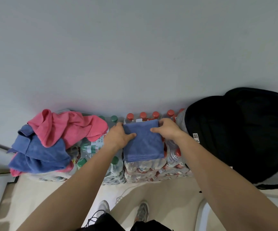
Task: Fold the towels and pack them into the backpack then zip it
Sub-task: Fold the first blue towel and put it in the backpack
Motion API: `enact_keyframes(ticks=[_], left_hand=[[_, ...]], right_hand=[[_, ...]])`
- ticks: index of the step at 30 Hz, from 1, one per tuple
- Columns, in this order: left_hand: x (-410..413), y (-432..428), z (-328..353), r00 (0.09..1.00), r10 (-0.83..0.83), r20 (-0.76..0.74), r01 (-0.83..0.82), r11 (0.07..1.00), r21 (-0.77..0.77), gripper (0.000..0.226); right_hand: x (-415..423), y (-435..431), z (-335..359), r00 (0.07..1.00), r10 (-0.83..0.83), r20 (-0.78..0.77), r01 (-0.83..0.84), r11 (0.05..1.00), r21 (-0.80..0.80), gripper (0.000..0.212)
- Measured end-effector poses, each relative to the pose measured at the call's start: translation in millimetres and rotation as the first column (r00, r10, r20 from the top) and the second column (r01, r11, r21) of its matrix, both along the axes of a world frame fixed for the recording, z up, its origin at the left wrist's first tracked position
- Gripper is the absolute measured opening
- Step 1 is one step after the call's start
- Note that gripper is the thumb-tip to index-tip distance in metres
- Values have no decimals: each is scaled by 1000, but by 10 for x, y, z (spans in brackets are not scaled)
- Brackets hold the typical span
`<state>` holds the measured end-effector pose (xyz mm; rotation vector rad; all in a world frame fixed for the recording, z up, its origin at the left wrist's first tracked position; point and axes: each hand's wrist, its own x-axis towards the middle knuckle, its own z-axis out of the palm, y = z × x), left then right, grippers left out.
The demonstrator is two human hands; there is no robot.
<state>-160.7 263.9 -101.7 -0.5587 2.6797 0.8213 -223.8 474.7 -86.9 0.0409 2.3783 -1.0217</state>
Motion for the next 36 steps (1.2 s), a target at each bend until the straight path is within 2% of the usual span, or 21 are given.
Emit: enact_keyframes(ticks=[2, 5, 10, 13, 16, 19, 22, 25, 27, 31, 36], left_hand=[[-11, -41, 18, 1000, 28, 7, -28, 997, 66, 76], [-50, -88, 67, 999, 33, 2, -33, 996, 78, 77], [-84, -42, 109, 996, 58, 62, -70, 975, 212, 76], [-117, -59, 130, 985, 165, 40, -168, 921, 352, 61], [-133, -59, 218, 971, 229, 65, -228, 816, 531, 33], [-115, -27, 329, 969, 247, 29, -218, 785, 579, 17], [-64, -40, 334, 971, 239, -8, -192, 797, 573, 14], [13, -46, 339, 986, 152, -68, -102, 874, 475, 16], [75, -33, 336, 990, 96, -107, -42, 906, 422, 12], [195, -25, 285, 982, -48, -183, 101, 951, 293, 12], [322, -55, 160, 954, -170, -246, 227, 947, 225, 20]], right_hand=[[-43, 10, -4, 1000, 8, 15, -9, 1000, 8, 23], [-55, 12, -2, 999, -10, 49, 9, 1000, 4, 13], [-49, -23, -1, 989, -77, 123, 82, 996, -37, 19], [-74, -14, -19, 978, -149, 148, 161, 984, -73, 24], [-40, -9, 123, 947, -225, 228, 274, 938, -211, 25], [-5, 10, 246, 910, -258, 326, 359, 883, -303, 29], [5, 17, 289, 890, -291, 352, 411, 845, -341, 31], [22, 14, 260, 910, -311, 276, 395, 854, -340, 38], [65, 26, 212, 943, -270, 197, 322, 888, -328, 30], [179, 72, 152, 989, -138, 44, 144, 974, -178, 13], [435, 80, 107, 993, -82, -90, 68, 986, -150, 21]])
